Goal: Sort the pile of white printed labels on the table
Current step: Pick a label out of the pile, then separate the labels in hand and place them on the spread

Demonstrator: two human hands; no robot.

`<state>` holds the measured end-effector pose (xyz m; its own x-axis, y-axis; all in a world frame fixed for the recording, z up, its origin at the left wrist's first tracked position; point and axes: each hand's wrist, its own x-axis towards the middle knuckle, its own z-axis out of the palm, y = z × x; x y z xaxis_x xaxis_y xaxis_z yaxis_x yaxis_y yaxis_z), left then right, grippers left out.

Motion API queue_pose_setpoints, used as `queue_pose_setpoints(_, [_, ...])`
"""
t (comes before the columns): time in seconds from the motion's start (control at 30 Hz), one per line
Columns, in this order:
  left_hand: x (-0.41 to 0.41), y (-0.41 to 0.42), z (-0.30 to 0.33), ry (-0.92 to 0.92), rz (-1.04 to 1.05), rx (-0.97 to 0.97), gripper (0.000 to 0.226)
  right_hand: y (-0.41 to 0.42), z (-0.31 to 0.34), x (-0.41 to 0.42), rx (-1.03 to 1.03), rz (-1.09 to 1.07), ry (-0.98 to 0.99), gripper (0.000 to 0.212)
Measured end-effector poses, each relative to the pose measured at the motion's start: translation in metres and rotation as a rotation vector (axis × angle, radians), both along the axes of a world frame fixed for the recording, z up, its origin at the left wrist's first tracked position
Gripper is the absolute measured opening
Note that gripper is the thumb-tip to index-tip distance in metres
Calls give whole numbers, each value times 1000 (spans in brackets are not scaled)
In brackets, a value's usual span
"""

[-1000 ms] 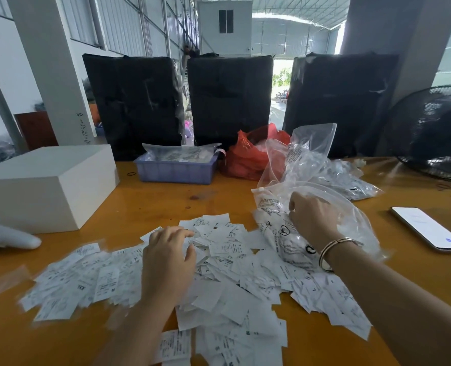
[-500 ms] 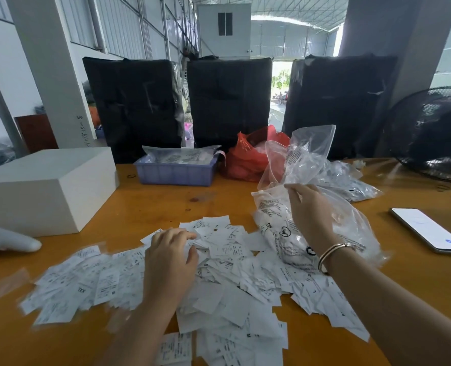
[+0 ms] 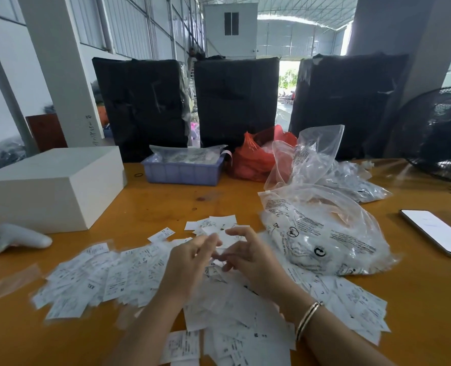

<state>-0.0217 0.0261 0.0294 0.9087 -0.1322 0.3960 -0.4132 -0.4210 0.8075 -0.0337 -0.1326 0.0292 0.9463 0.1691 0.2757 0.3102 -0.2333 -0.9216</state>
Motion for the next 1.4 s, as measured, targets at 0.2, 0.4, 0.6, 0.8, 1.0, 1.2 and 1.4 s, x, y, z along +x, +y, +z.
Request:
queue_pose_setpoints(0.2, [6, -3, -6, -57, 14, 63, 16, -5, -8, 2, 11, -84, 6, 32])
queue_pose_setpoints(0.4, [6, -4, -5, 53, 25, -84, 5, -10, -3, 7, -26, -247, -72, 14])
queue_pose_setpoints(0.6, [5, -5, -3, 218, -119, -138, 43, -10, -1, 8, -169, -183, -114, 21])
queue_pose_setpoints(0.8, [10, -1, -2, 210, 64, -367, 4, -18, -7, 16, -391, -375, -134, 21])
queue_pose_setpoints(1.0, [13, 3, -5, 209, 161, -505, 18, -14, -20, 18, -819, -305, -266, 33])
queue_pose_setpoints(1.2, [14, 3, -5, 238, 152, -529, 22, -12, -19, 17, -783, -345, -315, 27])
queue_pose_setpoints(1.4, [11, 0, -4, 256, 52, -550, 25, -17, -8, 13, 174, -367, 67, 22])
